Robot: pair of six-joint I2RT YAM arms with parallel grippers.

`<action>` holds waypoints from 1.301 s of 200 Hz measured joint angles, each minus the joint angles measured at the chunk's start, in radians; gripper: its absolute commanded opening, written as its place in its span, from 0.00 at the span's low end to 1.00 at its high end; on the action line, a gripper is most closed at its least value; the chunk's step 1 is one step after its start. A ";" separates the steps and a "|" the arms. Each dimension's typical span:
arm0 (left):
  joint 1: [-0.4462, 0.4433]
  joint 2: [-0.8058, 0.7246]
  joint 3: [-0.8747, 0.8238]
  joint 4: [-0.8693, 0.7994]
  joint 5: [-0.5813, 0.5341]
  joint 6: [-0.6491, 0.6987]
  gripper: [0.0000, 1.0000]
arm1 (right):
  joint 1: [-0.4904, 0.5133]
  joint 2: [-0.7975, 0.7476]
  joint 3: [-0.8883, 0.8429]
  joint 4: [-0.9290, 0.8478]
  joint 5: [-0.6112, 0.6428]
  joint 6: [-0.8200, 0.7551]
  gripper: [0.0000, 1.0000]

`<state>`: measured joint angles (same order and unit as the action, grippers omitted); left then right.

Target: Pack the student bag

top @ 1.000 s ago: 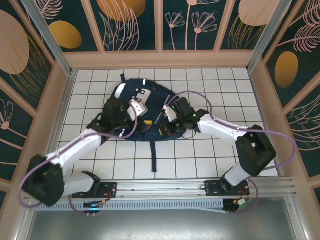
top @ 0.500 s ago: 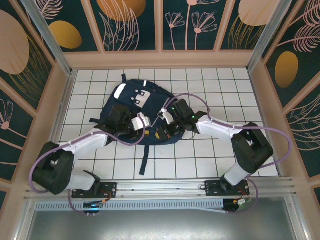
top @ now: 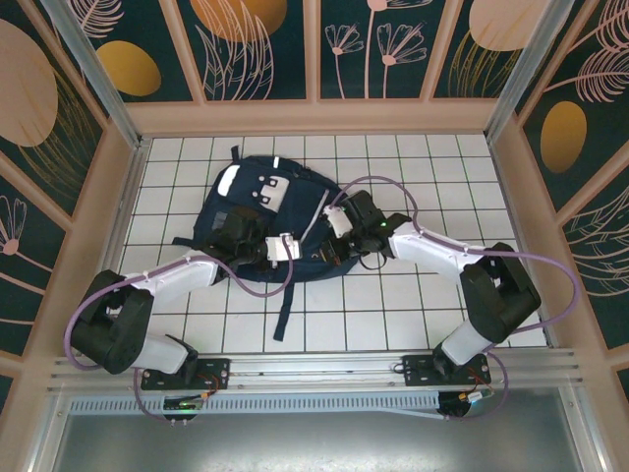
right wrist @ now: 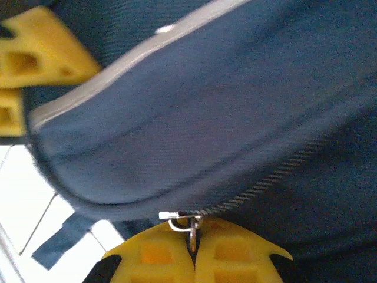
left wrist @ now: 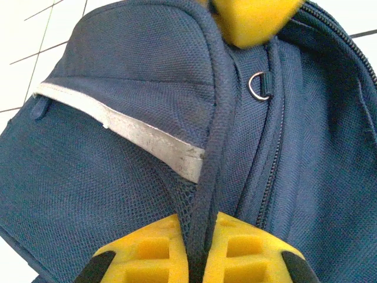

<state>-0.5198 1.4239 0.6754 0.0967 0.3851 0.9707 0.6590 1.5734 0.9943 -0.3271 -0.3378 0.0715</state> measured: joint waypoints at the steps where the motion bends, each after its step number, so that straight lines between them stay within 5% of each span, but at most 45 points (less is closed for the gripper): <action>1: 0.000 0.000 0.000 0.000 0.000 0.002 0.00 | -0.002 0.000 0.000 0.000 0.002 -0.001 0.00; 80: 0.120 0.074 0.063 -0.034 0.151 0.128 0.00 | -0.002 0.000 0.005 0.002 0.029 -0.039 0.00; 99: 0.179 0.113 0.094 -0.035 0.184 0.100 0.16 | 0.044 0.000 0.005 0.032 0.025 -0.017 0.00; 115: 0.216 0.124 0.113 -0.033 0.184 0.056 0.48 | 0.077 0.011 0.008 0.063 0.015 0.014 0.00; 127: 0.240 0.123 0.128 -0.032 0.167 -0.010 0.52 | 0.093 0.039 0.023 0.067 0.001 0.035 0.00; 156: 0.270 0.050 0.113 -0.005 0.084 -0.306 0.63 | 0.121 0.129 0.077 0.100 -0.037 0.083 0.00; 177: 0.276 -0.081 0.069 0.016 0.027 -0.631 0.51 | 0.136 0.184 0.118 0.124 -0.067 0.113 0.00; 202: 0.277 -0.190 0.045 0.021 0.032 -1.064 0.52 | 0.159 0.232 0.147 0.151 -0.083 0.134 0.00; 229: 0.277 -0.156 0.057 -0.058 0.053 -1.418 0.55 | 0.176 0.248 0.152 0.176 -0.092 0.150 0.00; 260: 0.277 -0.035 0.075 -0.141 0.081 -1.678 0.55 | 0.187 0.256 0.165 0.192 -0.102 0.164 0.00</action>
<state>-0.2428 1.3884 0.7506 -0.0444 0.4660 -0.7071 0.8455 1.8297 1.1595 -0.1356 -0.4397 0.2356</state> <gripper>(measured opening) 0.554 0.040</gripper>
